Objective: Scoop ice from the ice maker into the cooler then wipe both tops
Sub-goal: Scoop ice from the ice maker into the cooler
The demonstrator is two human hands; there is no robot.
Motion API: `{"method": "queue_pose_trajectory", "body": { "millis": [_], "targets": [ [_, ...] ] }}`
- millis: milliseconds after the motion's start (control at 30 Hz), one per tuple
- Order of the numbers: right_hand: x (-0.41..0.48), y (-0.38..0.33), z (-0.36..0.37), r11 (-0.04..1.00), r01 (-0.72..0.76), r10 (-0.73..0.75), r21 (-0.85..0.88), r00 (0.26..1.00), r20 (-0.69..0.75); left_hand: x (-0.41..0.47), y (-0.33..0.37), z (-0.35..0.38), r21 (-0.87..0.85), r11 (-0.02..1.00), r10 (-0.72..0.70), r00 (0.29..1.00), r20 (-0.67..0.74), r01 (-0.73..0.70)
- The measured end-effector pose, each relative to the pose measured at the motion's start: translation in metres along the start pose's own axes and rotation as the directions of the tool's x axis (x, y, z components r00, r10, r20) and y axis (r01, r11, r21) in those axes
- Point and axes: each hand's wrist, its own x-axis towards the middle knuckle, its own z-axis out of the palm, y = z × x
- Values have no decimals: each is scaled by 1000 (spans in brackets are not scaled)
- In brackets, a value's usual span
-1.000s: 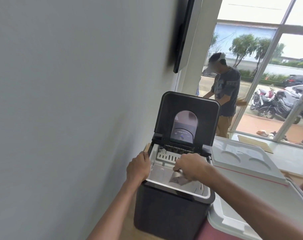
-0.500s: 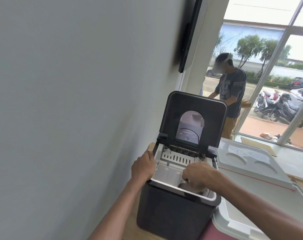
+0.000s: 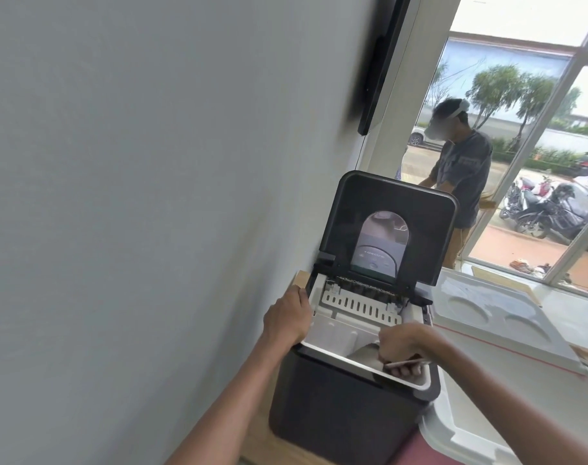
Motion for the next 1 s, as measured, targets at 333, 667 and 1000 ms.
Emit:
{"method": "queue_pose_trajectory", "body": {
  "millis": [333, 667, 1000],
  "targets": [
    [15, -13, 13, 996, 14, 0, 87, 988, -157, 0, 0, -2, -7, 1000, -4, 1000, 3, 4],
    [34, -26, 22, 971, 234, -240, -51, 949, -206, 1, -2, -2, -18, 1000, 2, 1000, -1, -2],
    [34, -15, 21, 960, 240, -219, 144, 965, -146, 0, -1, -3, -21, 1000, 0, 1000, 5, 0]
  ]
}}
